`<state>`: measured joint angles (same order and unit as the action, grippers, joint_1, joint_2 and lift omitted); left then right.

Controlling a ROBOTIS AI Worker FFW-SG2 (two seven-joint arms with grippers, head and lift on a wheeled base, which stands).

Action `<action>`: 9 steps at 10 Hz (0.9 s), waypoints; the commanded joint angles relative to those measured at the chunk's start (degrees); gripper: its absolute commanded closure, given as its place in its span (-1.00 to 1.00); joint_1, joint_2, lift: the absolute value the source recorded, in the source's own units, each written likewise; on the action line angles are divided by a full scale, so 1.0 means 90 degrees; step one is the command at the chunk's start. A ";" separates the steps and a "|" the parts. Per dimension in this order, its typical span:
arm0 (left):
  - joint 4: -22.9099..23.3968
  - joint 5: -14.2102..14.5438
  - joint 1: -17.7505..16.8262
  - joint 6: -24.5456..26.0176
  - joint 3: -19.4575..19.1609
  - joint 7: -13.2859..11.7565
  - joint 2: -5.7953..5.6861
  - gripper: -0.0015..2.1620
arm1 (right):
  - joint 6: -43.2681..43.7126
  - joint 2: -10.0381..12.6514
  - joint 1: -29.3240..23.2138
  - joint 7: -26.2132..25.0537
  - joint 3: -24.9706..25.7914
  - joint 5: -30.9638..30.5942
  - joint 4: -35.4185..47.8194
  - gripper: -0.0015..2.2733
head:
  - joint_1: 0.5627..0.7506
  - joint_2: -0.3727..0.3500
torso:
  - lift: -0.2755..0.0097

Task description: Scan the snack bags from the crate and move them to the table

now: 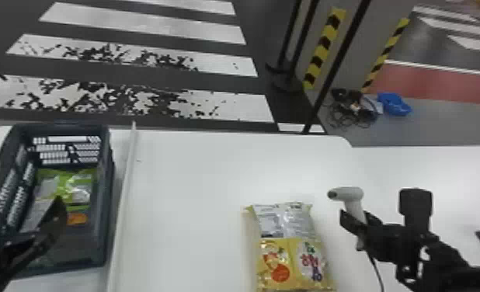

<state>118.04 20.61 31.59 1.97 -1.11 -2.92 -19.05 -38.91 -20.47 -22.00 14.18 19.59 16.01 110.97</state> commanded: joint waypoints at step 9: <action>-0.0273 0.0259 -0.0219 -0.0067 -0.0004 0.0110 -0.0442 -0.95 | -0.2157 0.1953 -0.0798 -0.1156 -0.0702 -0.1232 0.2563 0.97 | 0.41 -0.35 | 0.27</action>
<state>115.65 22.93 29.63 1.39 -1.17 -1.93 -23.02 -58.14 -3.77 -29.70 4.00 14.93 6.36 133.95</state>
